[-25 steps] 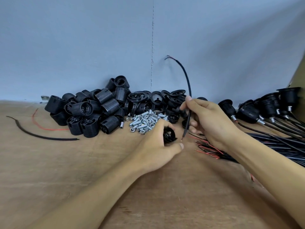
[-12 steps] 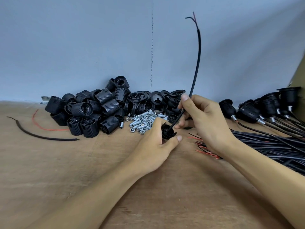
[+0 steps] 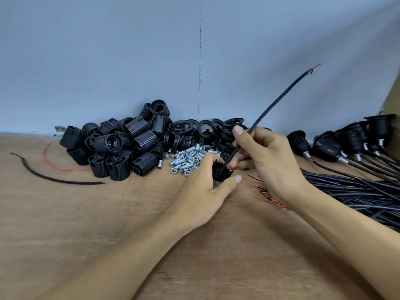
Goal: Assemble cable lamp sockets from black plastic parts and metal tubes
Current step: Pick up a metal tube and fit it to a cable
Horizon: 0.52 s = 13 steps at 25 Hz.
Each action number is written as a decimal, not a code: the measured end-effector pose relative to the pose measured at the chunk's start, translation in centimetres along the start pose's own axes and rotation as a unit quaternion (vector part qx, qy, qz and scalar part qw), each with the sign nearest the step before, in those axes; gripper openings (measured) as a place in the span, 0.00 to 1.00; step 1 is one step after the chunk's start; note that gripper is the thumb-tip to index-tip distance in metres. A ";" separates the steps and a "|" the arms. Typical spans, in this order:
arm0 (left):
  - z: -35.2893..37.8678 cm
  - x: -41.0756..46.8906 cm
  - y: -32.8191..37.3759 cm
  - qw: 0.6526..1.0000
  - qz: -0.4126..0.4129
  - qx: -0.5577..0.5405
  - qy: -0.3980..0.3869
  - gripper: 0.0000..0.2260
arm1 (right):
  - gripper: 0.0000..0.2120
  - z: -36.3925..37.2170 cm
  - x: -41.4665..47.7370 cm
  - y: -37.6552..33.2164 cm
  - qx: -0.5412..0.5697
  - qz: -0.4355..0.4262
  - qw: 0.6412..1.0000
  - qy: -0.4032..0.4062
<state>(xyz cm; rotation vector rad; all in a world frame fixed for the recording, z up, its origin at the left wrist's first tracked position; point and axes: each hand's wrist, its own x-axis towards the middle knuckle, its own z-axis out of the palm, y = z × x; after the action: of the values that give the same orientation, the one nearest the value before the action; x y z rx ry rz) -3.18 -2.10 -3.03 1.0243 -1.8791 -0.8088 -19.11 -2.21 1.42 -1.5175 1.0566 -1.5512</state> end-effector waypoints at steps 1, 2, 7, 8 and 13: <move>0.0 0.0 0.0 1.000 0.005 -0.002 0.005 0.09 | 0.22 0.0 -0.1 0.0 -0.022 -0.013 1.000 -0.001; 0.1 0.0 0.0 1.000 0.010 -0.007 0.013 0.08 | 0.22 0.1 -0.2 0.1 -0.051 -0.026 0.998 -0.006; 0.1 0.3 0.3 0.996 0.062 -0.039 0.056 0.07 | 0.18 0.9 -0.6 -0.3 -0.165 -0.038 0.985 -0.038; 0.1 0.4 0.5 0.995 0.067 -0.046 0.050 0.07 | 0.17 0.8 -0.4 -0.5 -0.156 -0.029 0.986 -0.042; 0.8 0.4 1.0 0.977 -0.034 -0.200 -0.060 0.19 | 0.12 0.0 0.1 -1.6 -0.155 0.056 0.978 -0.129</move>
<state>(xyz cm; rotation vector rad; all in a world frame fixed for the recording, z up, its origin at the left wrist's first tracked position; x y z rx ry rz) -4.35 -1.86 -2.40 0.8034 -1.6891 -1.2540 -19.06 -1.67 2.93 -1.7793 1.2466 -1.1120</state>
